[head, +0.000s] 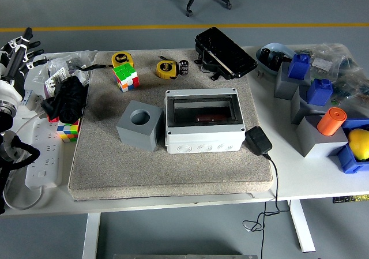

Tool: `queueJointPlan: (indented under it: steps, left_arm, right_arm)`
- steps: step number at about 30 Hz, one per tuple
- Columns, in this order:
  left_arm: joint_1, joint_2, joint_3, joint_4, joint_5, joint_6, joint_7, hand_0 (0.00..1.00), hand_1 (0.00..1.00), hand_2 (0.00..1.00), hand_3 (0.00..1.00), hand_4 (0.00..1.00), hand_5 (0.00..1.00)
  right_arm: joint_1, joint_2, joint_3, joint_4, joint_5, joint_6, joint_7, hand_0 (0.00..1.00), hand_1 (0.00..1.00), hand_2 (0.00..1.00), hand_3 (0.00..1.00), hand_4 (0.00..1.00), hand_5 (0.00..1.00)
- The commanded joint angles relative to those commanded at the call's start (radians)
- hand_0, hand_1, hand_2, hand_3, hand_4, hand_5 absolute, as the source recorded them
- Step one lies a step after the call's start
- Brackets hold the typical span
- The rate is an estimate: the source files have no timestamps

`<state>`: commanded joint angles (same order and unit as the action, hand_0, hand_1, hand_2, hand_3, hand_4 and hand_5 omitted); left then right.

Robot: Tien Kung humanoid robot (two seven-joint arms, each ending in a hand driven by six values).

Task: Fetch the battery,place it into the box,close the lid of the box

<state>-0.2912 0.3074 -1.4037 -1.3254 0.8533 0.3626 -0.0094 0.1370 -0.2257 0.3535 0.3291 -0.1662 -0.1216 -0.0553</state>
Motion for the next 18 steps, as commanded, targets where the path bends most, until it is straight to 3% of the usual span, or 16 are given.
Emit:
queueJointPlan:
  steps: [18]
  left_arm:
    - [-0.005,-0.005,0.001,0.003,-0.003,-0.011,0.0,0.455,0.585,0.6,0.639,0.998,0.571]
  right_arm:
    - [-0.004,0.0,0.004,-0.001,0.0,0.001,-0.001,0.573,0.644,0.668,0.584,0.942,0.485]
